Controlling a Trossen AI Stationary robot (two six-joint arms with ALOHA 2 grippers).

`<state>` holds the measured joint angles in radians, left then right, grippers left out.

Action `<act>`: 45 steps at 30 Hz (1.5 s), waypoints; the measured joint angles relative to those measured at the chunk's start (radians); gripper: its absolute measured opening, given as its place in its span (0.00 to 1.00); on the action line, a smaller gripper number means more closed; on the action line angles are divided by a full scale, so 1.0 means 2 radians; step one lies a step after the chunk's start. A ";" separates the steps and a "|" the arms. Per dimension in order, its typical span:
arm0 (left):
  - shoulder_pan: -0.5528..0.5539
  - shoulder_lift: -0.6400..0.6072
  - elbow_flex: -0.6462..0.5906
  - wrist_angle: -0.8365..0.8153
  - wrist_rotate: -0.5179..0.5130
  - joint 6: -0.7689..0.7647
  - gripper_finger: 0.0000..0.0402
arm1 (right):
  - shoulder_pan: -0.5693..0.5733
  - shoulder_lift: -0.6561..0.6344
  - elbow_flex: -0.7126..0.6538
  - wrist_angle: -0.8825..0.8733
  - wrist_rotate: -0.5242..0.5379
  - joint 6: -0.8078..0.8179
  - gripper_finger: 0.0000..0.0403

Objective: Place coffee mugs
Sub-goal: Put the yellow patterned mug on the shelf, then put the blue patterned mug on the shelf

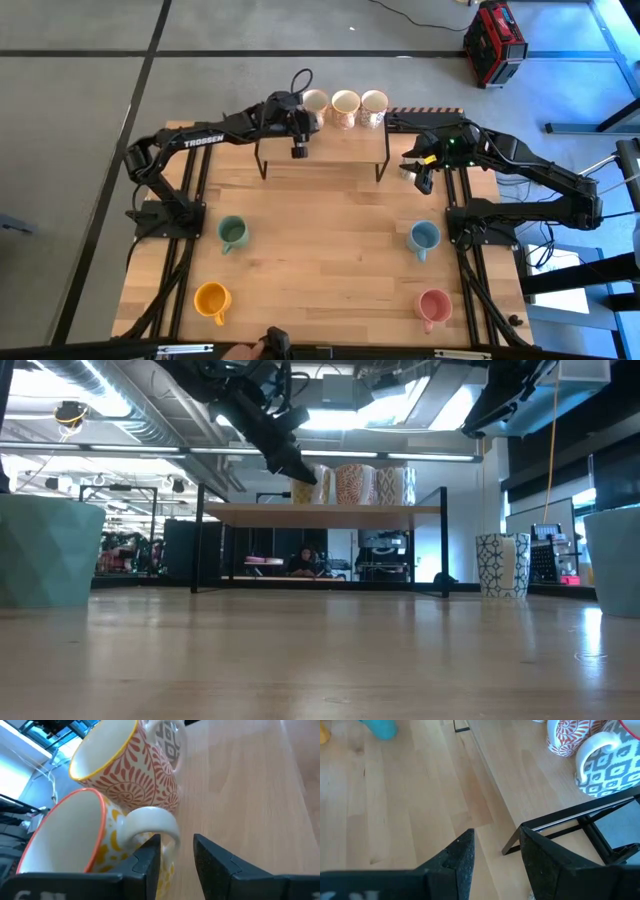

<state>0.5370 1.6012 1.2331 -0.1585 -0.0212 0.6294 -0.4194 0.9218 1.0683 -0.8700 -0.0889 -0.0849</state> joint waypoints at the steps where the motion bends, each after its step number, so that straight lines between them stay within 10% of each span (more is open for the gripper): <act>1: -0.002 0.000 0.000 -0.001 -0.010 -0.001 0.28 | 0.000 0.000 0.000 0.000 0.000 0.000 0.37; 21: -0.066 -0.019 0.000 -0.063 -0.190 -0.074 0.30 | 0.000 0.000 0.000 0.000 0.000 0.000 0.37; 34: -0.122 -0.160 0.000 -0.105 -0.122 -0.230 0.30 | 0.000 0.000 0.000 0.000 0.006 0.059 0.37; 45: -0.170 -0.187 0.000 -0.222 -0.096 -0.288 0.30 | -0.001 0.017 0.000 -0.104 0.147 0.248 0.52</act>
<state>0.1960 1.2263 1.2331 -0.6019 -0.2139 0.0536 -0.4215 0.9567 1.0683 -1.0789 0.2049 0.4101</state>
